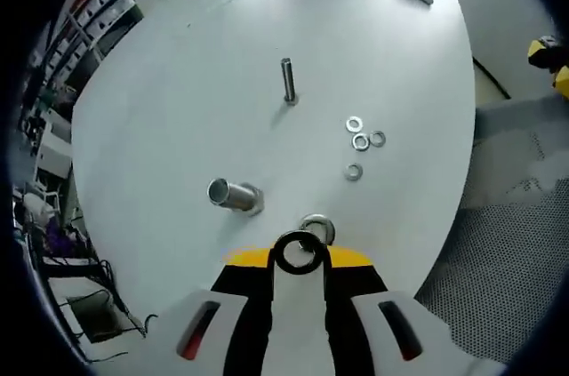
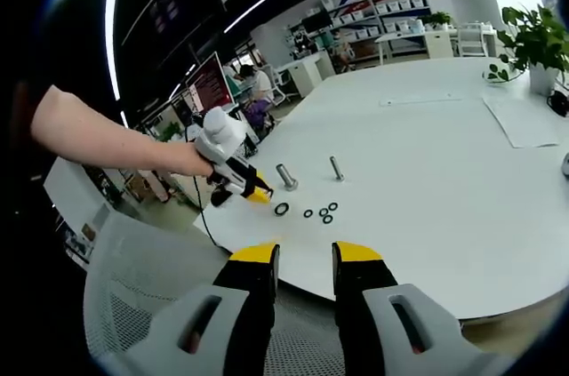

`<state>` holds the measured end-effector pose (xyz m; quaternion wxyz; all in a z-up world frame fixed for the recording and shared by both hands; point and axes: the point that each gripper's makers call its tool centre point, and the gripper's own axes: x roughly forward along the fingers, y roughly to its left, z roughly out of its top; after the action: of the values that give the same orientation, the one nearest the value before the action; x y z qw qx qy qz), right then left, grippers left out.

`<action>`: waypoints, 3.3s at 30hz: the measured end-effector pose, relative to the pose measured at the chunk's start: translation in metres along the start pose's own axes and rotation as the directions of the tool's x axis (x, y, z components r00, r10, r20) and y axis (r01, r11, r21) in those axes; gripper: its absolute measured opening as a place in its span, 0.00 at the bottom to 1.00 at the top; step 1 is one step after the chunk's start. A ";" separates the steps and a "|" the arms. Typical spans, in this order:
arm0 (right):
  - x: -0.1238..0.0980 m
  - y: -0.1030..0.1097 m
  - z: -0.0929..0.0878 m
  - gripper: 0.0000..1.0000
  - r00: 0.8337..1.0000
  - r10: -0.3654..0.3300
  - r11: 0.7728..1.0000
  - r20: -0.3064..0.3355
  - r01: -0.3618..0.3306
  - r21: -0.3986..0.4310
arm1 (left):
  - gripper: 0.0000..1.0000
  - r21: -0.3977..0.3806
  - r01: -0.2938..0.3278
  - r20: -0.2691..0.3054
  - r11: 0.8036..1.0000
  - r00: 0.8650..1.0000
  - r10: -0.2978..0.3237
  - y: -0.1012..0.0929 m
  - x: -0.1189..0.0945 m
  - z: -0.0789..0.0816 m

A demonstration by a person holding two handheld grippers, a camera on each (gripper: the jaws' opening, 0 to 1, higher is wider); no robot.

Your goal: Place the washer onto the threaded stud by aligning its center hole with the stud, sliding it down to the base, and recovering from edge contact or off-axis alignment until the washer reaches the visible bottom stop.

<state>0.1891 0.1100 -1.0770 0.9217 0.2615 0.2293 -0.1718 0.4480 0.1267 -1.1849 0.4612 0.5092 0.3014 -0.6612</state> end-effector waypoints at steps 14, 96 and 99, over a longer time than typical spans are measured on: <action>-0.002 -0.003 0.003 0.27 1.000 -0.015 1.000 0.015 0.014 0.015 | 0.19 0.081 -0.062 0.031 0.995 0.998 0.059 0.034 -0.009 0.032; -0.001 -0.001 0.002 0.27 1.000 0.000 1.000 0.008 0.000 0.020 | 0.22 -0.131 0.004 -0.100 0.991 0.995 -0.018 0.008 0.022 -0.026; -0.001 0.000 0.003 0.27 1.000 0.000 1.000 0.019 -0.001 0.024 | 0.23 -0.108 0.005 -0.101 0.994 0.995 -0.016 0.002 0.020 -0.025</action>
<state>0.1895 0.1085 -1.0737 0.9207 0.2709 0.2184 -0.1768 0.4584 0.1414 -1.2116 0.4685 0.5150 0.3626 -0.6196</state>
